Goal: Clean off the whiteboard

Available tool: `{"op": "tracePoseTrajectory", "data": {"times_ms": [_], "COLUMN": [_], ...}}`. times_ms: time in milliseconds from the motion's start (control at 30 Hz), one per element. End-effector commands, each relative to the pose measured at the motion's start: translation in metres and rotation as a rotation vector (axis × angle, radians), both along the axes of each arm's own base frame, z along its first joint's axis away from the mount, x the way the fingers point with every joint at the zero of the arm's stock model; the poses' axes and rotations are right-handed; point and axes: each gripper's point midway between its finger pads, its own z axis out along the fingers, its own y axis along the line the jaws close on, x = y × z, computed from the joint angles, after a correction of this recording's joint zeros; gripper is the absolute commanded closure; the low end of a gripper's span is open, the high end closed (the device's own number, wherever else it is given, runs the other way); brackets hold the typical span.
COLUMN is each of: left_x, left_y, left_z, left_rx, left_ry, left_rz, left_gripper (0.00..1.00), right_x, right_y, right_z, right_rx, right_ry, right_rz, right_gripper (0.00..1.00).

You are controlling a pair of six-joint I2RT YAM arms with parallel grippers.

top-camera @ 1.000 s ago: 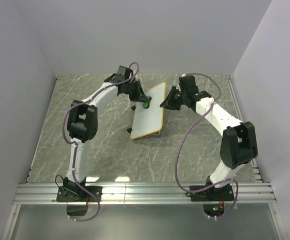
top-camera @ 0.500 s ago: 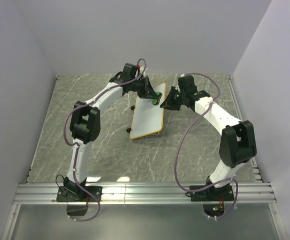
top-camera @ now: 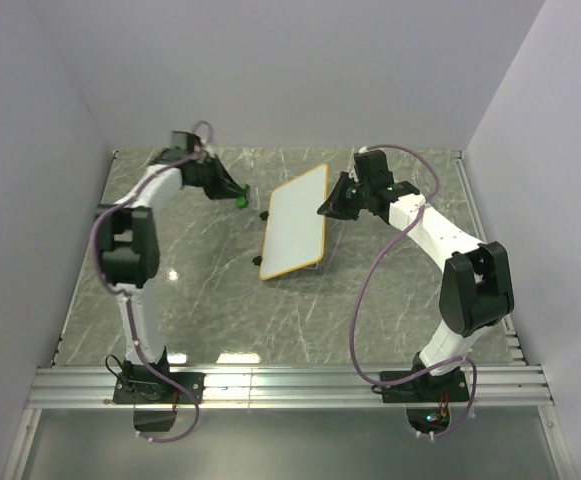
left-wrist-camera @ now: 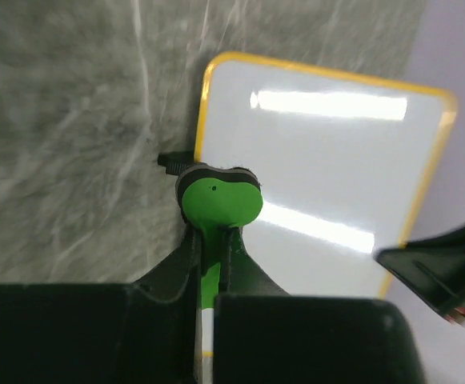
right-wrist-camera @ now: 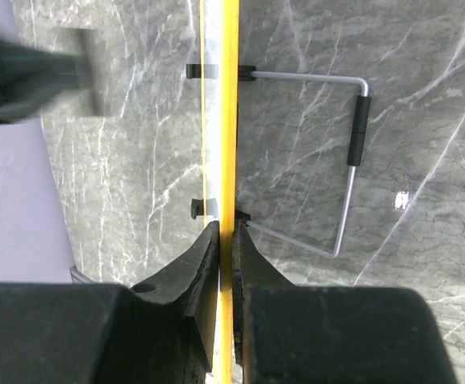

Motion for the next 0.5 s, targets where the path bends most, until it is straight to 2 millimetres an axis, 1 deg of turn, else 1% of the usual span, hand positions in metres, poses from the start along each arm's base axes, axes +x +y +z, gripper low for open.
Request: {"op": "tracePoseTrajectory", "data": {"times_ms": [0, 33, 67, 100, 133, 167, 200, 233, 267, 300, 367, 400, 433, 467], "left_x": [0.000, -0.002, -0.010, -0.018, -0.024, -0.035, -0.048, -0.056, -0.064, -0.079, -0.093, -0.107, -0.117, -0.116], "left_y": [0.057, 0.082, 0.096, 0.107, 0.119, 0.125, 0.138, 0.143, 0.147, 0.151, 0.154, 0.156, 0.158, 0.161], "left_z": [0.117, 0.119, 0.106, 0.089, 0.080, 0.065, 0.042, 0.032, 0.022, 0.005, -0.011, -0.026, -0.036, -0.036], "left_rx": [0.023, 0.058, 0.120, 0.159, 0.212, 0.252, 0.328, 0.352, 0.374, 0.406, 0.428, 0.443, 0.463, 0.477], "left_ry": [-0.278, -0.277, -0.244, -0.198, -0.197, -0.149, -0.097, -0.075, -0.048, -0.002, 0.035, 0.076, 0.099, 0.095], "left_rz": [0.064, 0.108, 0.114, 0.124, 0.116, 0.117, 0.147, 0.155, 0.165, 0.176, 0.184, 0.183, 0.183, 0.189], "left_gripper": [1.00, 1.00, 1.00, 1.00, 1.00, 1.00, 1.00, 1.00, 1.00, 1.00, 1.00, 1.00, 1.00, 1.00], "right_x": [-0.021, -0.020, -0.020, -0.019, -0.018, -0.018, -0.017, -0.017, -0.016, -0.013, -0.013, -0.012, -0.012, -0.013], "right_y": [0.015, 0.015, 0.016, 0.016, 0.016, 0.016, 0.016, 0.015, 0.014, 0.013, 0.009, 0.007, 0.002, -0.001], "right_z": [-0.011, -0.011, -0.013, -0.013, -0.014, -0.014, -0.013, -0.013, -0.011, -0.005, 0.001, 0.007, 0.014, 0.016], "right_rx": [-0.023, -0.022, -0.025, -0.023, -0.026, -0.029, -0.030, -0.037, -0.041, -0.046, -0.067, -0.073, -0.093, -0.107], "right_ry": [0.031, 0.031, 0.036, 0.037, 0.037, 0.036, 0.034, 0.032, 0.026, 0.009, -0.006, -0.020, -0.037, -0.045], "right_rz": [0.089, 0.089, 0.087, 0.087, 0.087, 0.084, 0.082, 0.080, 0.075, 0.071, 0.069, 0.065, 0.055, 0.054], "right_gripper": [1.00, 1.00, 1.00, 0.95, 0.83, 0.66, 0.41, 0.27, 0.15, 0.04, 0.01, 0.01, 0.00, 0.00]}}
